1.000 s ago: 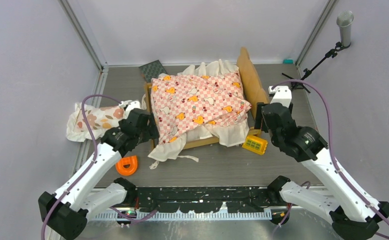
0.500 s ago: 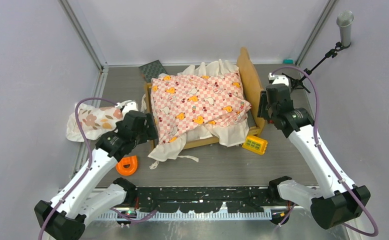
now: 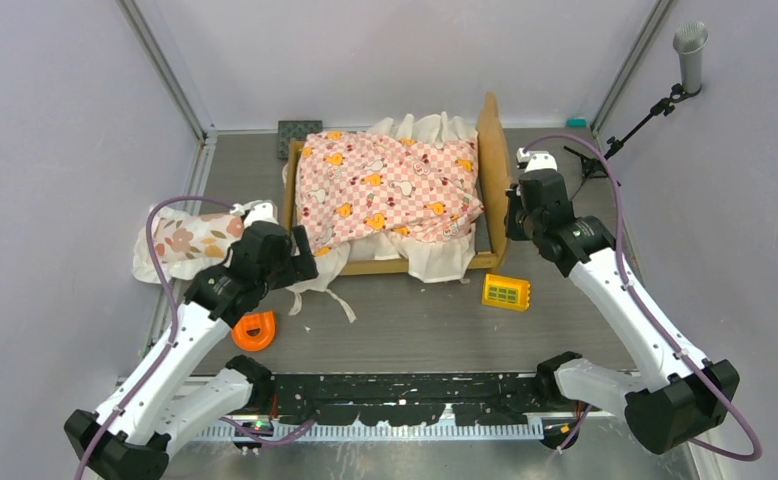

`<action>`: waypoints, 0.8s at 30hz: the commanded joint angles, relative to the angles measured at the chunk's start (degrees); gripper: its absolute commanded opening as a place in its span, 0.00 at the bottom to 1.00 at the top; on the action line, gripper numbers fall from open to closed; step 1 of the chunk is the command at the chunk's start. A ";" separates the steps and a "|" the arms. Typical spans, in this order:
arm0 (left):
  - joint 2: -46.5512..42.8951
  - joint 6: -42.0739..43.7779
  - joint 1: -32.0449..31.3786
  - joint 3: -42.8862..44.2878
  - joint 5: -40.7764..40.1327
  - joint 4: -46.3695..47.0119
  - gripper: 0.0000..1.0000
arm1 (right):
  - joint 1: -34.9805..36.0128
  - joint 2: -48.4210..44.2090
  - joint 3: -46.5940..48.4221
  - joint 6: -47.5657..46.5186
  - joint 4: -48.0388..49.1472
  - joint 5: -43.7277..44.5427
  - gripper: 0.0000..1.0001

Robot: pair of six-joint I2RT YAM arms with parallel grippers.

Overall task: Set up the pet bed
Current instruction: Adjust the bed frame at the center of the board.

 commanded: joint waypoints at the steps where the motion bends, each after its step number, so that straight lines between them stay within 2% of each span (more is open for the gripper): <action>1: -2.71 1.92 -0.01 3.39 0.37 0.42 0.98 | 4.72 -0.88 -0.28 10.13 3.58 -2.22 0.02; 5: -3.32 2.16 -0.01 4.23 0.86 0.47 1.00 | 10.12 -1.13 0.31 9.49 2.74 -2.97 0.02; 10: -3.54 1.99 -0.01 4.43 2.26 0.43 1.00 | 15.06 -2.60 -0.29 8.61 -0.11 -0.05 0.11; 11: -3.63 1.87 -0.01 4.35 2.35 0.35 1.00 | 15.22 -3.48 -0.81 8.57 -0.28 0.44 0.14; 12: -3.88 1.68 -0.01 3.97 2.47 0.34 1.00 | 15.21 -5.80 -2.07 8.55 -0.85 3.69 0.31; 14: -4.03 1.66 -0.01 3.67 2.50 0.34 1.00 | 15.23 -7.34 -2.21 8.22 -2.47 7.04 0.41; 15: -4.07 1.64 -0.01 3.57 2.49 0.34 1.00 | 15.20 -7.95 -1.96 8.24 -3.34 8.43 0.43; 20: -3.89 1.39 -0.01 3.20 2.23 0.43 1.00 | 15.25 -12.80 -2.17 12.15 -6.42 9.36 0.46; 24: -3.36 0.87 0.01 3.28 2.02 0.43 1.00 | 15.19 -19.24 -6.06 20.15 -8.51 7.37 0.45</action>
